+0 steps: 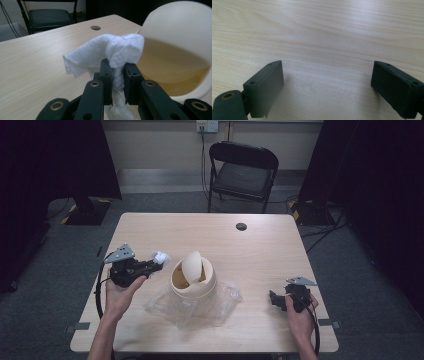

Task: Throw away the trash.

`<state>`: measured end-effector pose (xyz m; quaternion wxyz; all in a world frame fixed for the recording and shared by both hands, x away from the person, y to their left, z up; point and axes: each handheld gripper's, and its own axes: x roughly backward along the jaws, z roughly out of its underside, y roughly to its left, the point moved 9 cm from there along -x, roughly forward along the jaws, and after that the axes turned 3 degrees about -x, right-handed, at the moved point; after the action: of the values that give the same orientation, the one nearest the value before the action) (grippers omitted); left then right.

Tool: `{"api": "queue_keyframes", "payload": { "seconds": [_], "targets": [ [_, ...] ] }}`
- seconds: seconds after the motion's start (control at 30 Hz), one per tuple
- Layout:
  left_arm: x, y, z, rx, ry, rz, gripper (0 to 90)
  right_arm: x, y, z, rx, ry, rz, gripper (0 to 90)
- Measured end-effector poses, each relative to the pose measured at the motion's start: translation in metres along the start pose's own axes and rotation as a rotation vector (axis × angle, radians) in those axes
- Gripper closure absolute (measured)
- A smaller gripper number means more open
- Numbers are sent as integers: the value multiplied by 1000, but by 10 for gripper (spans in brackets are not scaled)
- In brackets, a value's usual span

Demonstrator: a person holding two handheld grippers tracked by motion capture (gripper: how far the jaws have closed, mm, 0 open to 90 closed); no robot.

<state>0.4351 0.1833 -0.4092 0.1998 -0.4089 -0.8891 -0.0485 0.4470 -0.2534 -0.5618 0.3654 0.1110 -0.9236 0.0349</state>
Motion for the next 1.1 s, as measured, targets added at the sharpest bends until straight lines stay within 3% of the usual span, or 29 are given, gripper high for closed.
{"api": "queue_keyframes", "payload": {
  "seconds": [0.13,0.47,0.8,0.87,1.1],
  "targets": [
    [4,-11,-5,-8,-32,29,798,0,0,0,0,0,0,103],
    [-6,-38,-8,-66,1,94,793,0,0,0,-1,0,1,103],
    [-17,-46,2,-65,50,147,791,0,0,0,-2,-1,1,103],
    [-21,-47,4,-84,78,132,787,0,0,0,-2,-1,1,103],
    [-30,-48,9,-64,109,141,784,0,0,0,0,0,0,103]
  ]
}}
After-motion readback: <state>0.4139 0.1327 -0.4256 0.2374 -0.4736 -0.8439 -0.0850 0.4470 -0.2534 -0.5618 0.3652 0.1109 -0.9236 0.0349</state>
